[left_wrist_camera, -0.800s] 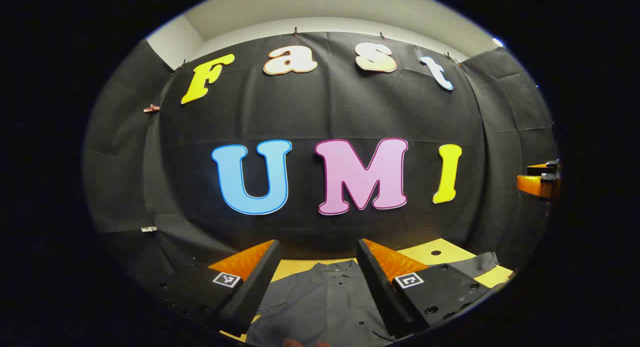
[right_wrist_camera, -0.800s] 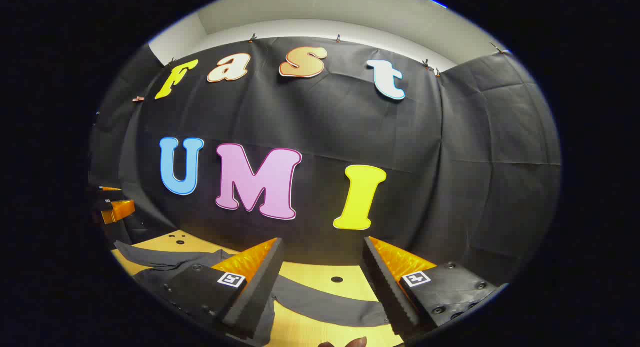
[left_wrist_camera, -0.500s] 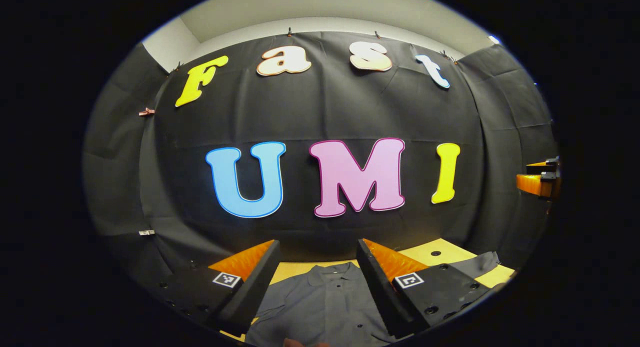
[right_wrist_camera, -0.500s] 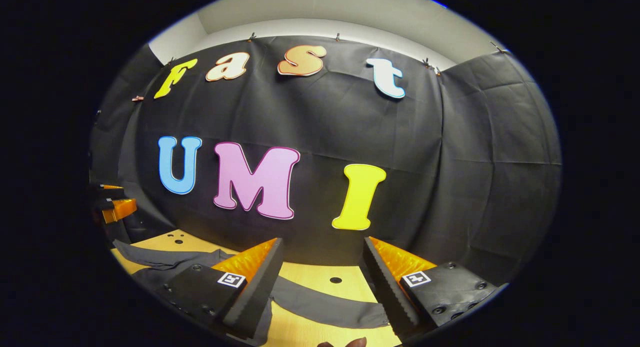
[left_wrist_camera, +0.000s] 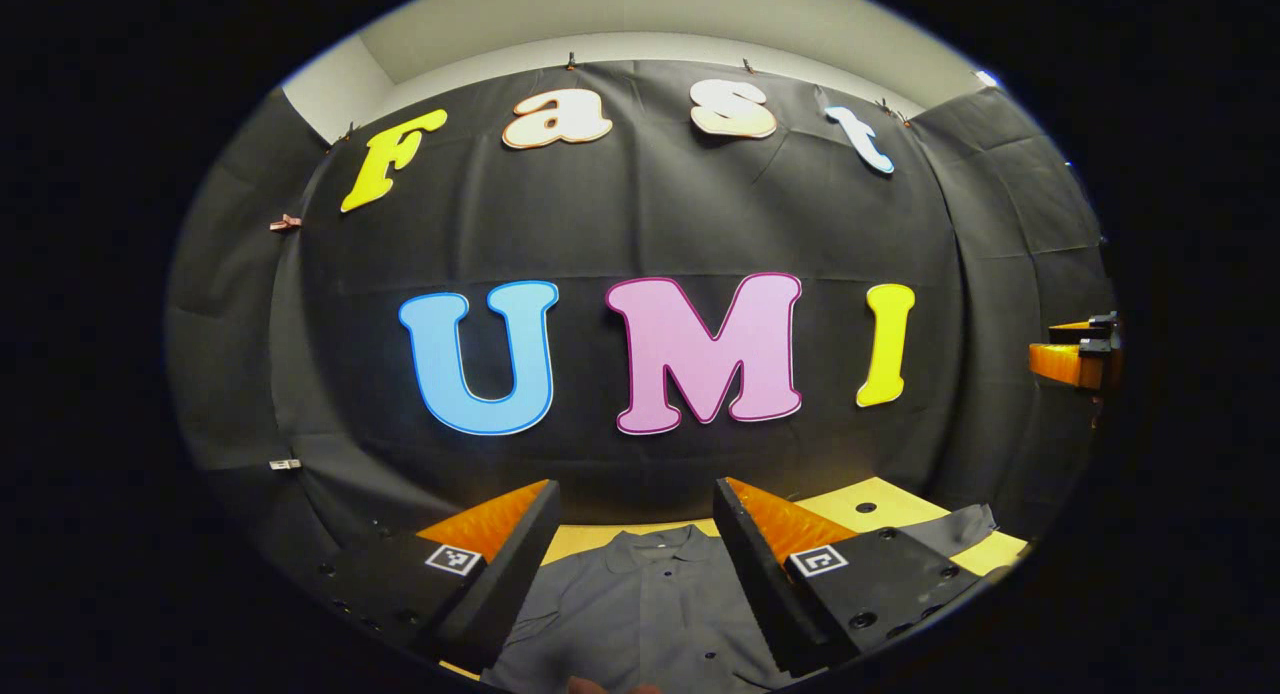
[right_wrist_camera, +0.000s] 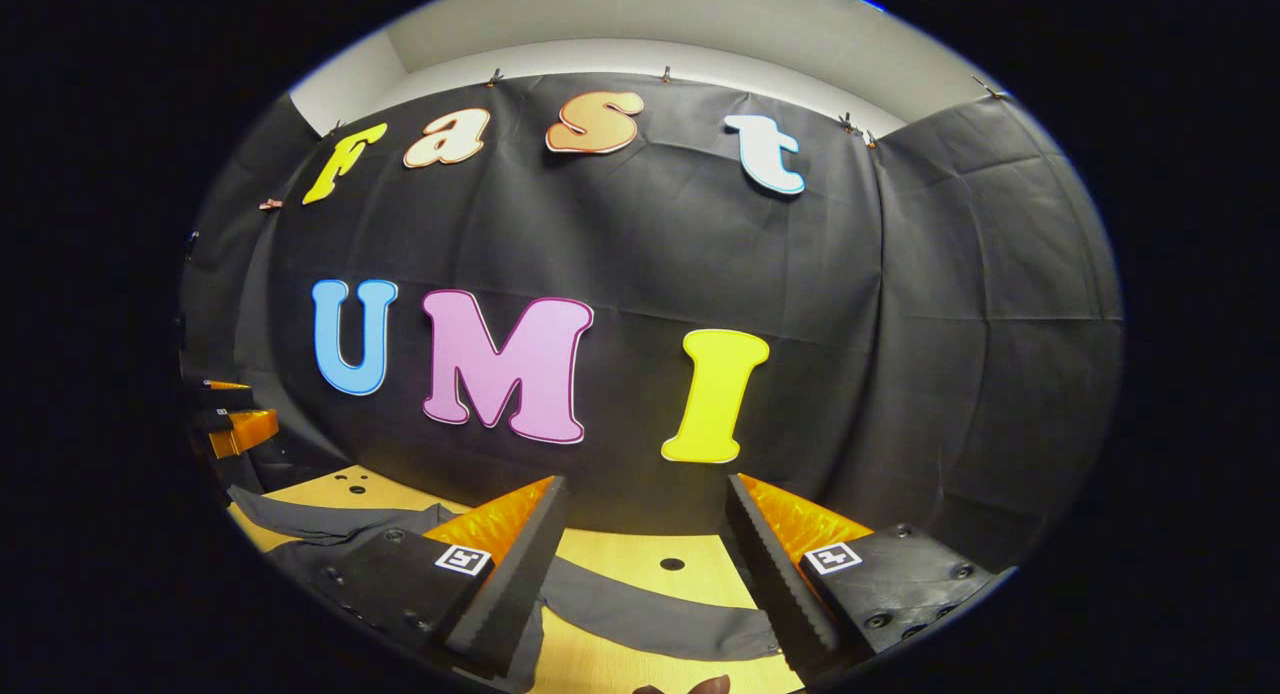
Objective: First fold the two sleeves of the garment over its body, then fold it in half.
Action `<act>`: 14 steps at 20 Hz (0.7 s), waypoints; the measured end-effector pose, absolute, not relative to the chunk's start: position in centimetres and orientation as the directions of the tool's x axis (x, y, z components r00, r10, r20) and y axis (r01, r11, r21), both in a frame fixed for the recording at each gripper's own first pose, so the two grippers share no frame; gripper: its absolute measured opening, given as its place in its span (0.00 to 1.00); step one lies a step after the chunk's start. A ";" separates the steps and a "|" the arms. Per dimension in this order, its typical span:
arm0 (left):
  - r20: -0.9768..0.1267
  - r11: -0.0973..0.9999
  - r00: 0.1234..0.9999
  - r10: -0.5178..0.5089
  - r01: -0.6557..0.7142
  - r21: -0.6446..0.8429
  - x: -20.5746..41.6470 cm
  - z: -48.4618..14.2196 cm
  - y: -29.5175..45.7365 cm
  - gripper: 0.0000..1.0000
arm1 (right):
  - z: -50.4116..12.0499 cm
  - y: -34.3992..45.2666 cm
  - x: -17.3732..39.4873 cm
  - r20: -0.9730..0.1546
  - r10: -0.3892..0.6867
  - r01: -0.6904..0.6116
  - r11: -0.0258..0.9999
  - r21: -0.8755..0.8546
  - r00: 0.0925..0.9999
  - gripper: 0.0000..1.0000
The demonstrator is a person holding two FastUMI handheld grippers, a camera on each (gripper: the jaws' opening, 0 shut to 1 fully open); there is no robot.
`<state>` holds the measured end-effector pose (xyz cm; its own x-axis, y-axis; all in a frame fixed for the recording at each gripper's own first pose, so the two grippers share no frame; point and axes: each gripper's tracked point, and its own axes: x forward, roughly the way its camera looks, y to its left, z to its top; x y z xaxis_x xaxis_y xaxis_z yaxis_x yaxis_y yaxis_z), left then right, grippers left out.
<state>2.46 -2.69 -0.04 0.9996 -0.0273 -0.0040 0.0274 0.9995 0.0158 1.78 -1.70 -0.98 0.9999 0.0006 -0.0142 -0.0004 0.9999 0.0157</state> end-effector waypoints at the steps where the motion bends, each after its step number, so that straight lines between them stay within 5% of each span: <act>1: -0.005 0.999 1.000 -0.027 0.027 0.016 2.5 0.0 -2.8 0.96 | -1.6 -2.3 2.1 -0.027 -0.005 0.005 1.000 0.013 1.000 0.98; 14: -0.047 0.999 0.999 -0.008 0.009 0.038 1.6 -1.2 -3.9 0.96 | -22.5 -13.1 8.1 -0.361 -0.097 0.104 0.995 0.001 0.927 0.97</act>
